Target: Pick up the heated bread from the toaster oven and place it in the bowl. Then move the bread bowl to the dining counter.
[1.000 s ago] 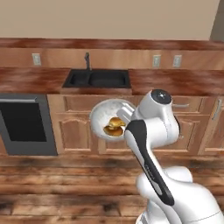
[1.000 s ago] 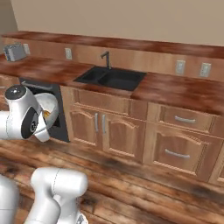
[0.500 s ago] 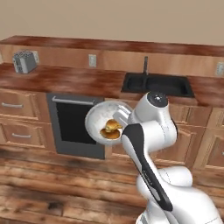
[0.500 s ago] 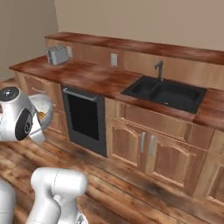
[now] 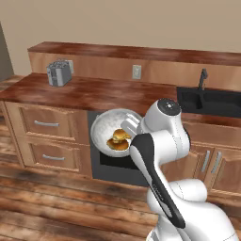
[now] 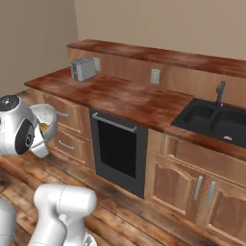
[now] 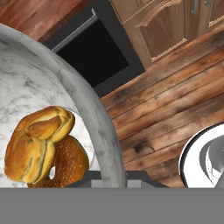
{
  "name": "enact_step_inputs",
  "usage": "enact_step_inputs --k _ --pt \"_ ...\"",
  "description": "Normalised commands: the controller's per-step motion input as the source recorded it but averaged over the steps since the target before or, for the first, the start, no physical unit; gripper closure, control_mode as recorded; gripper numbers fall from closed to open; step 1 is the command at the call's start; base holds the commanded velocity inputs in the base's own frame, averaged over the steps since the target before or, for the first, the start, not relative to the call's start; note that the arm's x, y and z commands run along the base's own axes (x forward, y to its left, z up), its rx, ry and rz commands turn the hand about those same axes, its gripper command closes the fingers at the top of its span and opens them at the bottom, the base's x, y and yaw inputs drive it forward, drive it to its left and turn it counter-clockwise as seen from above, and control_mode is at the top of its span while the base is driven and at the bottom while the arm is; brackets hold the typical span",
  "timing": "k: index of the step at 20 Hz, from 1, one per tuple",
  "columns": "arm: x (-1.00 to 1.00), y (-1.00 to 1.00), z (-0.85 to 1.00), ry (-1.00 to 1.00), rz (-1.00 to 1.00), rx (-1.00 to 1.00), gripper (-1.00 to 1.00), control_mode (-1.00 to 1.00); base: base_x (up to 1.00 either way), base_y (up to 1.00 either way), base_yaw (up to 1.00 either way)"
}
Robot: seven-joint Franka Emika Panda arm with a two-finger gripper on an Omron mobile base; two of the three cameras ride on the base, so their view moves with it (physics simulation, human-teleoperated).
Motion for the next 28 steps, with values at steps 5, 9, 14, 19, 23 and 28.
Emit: enact_step_inputs --k 5,9,14,19,23,28 --pt "0.0 0.0 0.0 0.0 0.0 0.0 1.0 1.0 1.0 1.0 0.03" --pt "0.0 0.0 0.0 0.0 0.0 0.0 1.0 1.0 0.96 1.0 0.03" --pt "0.0 0.0 0.0 0.0 0.0 0.0 1.0 1.0 0.77 1.0 0.05" --pt "0.0 0.0 0.0 0.0 0.0 0.0 1.0 1.0 0.57 1.0 0.05" --pt "0.0 0.0 0.0 0.0 0.0 0.0 1.0 1.0 0.59 1.0 0.05" --pt "0.0 0.0 0.0 0.0 0.0 0.0 1.0 1.0 0.78 1.0 0.01"
